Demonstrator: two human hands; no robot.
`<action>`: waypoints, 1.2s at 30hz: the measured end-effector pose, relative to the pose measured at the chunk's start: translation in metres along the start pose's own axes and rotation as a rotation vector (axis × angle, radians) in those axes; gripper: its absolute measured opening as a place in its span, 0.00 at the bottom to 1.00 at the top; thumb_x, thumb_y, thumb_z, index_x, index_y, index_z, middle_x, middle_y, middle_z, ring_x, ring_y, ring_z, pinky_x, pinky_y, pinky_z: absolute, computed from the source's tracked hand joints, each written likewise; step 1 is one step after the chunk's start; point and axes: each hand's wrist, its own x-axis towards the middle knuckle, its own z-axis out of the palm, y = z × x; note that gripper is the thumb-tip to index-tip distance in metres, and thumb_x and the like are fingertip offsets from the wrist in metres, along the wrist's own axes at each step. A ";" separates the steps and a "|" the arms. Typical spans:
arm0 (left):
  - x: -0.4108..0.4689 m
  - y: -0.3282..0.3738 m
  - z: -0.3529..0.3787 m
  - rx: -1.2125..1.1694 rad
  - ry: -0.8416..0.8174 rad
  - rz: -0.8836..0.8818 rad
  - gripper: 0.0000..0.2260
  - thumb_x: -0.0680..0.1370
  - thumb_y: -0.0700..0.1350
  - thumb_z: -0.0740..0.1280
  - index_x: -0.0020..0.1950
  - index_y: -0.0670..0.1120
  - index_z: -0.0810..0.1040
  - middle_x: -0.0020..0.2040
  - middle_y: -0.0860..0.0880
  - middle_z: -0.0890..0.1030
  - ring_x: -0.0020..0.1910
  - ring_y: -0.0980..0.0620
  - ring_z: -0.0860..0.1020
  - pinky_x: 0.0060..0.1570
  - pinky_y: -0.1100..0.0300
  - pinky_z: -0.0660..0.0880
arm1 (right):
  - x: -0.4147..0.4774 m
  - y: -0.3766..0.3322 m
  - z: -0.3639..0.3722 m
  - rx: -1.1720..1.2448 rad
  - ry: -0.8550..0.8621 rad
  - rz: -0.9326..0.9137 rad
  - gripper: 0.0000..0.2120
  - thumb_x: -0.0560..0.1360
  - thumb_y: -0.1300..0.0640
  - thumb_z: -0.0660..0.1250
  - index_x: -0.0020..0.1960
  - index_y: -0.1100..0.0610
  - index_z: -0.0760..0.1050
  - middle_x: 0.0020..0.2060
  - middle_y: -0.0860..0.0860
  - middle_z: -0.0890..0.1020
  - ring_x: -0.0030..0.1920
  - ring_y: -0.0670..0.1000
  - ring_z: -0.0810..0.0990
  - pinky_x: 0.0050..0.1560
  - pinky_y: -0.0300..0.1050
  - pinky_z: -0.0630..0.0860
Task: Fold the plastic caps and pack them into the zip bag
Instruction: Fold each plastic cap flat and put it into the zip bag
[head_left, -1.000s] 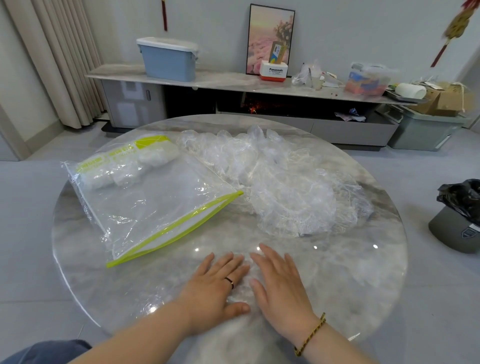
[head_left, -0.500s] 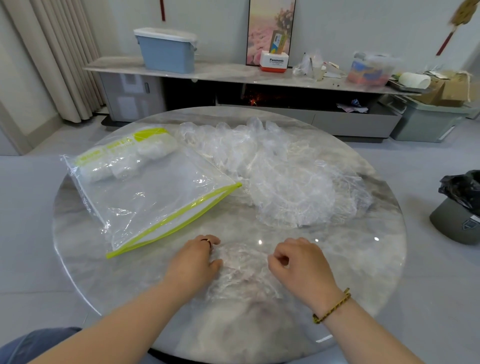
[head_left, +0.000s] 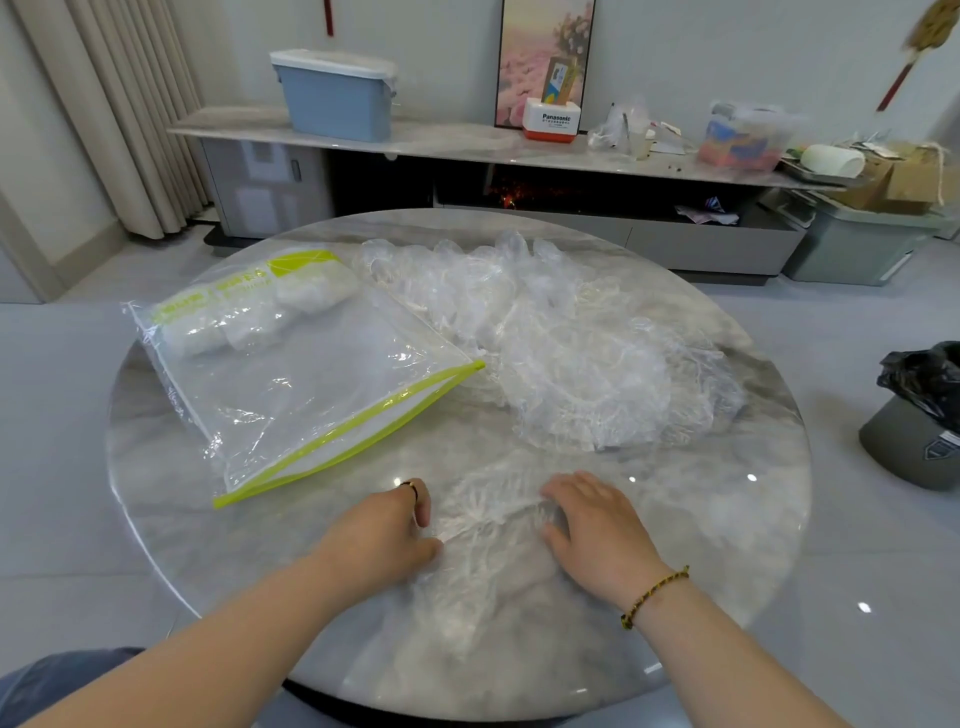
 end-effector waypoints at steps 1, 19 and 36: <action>-0.002 0.000 0.001 -0.006 0.008 0.017 0.14 0.74 0.46 0.65 0.36 0.52 0.60 0.32 0.55 0.71 0.31 0.56 0.69 0.32 0.63 0.65 | 0.002 0.001 0.004 -0.009 0.024 0.022 0.21 0.81 0.53 0.52 0.73 0.53 0.56 0.74 0.48 0.55 0.75 0.48 0.49 0.72 0.42 0.44; -0.007 -0.006 0.002 -0.239 -0.032 -0.005 0.08 0.78 0.41 0.59 0.39 0.51 0.69 0.28 0.53 0.73 0.18 0.61 0.70 0.24 0.69 0.67 | -0.023 -0.051 0.036 0.005 0.247 -0.380 0.18 0.61 0.39 0.52 0.42 0.45 0.75 0.38 0.39 0.79 0.39 0.39 0.78 0.45 0.29 0.70; -0.002 -0.008 0.007 0.190 0.104 0.452 0.18 0.59 0.65 0.41 0.34 0.55 0.62 0.41 0.64 0.70 0.55 0.63 0.71 0.71 0.62 0.46 | -0.020 -0.034 0.015 0.844 0.086 0.010 0.13 0.78 0.59 0.59 0.35 0.50 0.67 0.27 0.46 0.71 0.30 0.37 0.70 0.35 0.30 0.66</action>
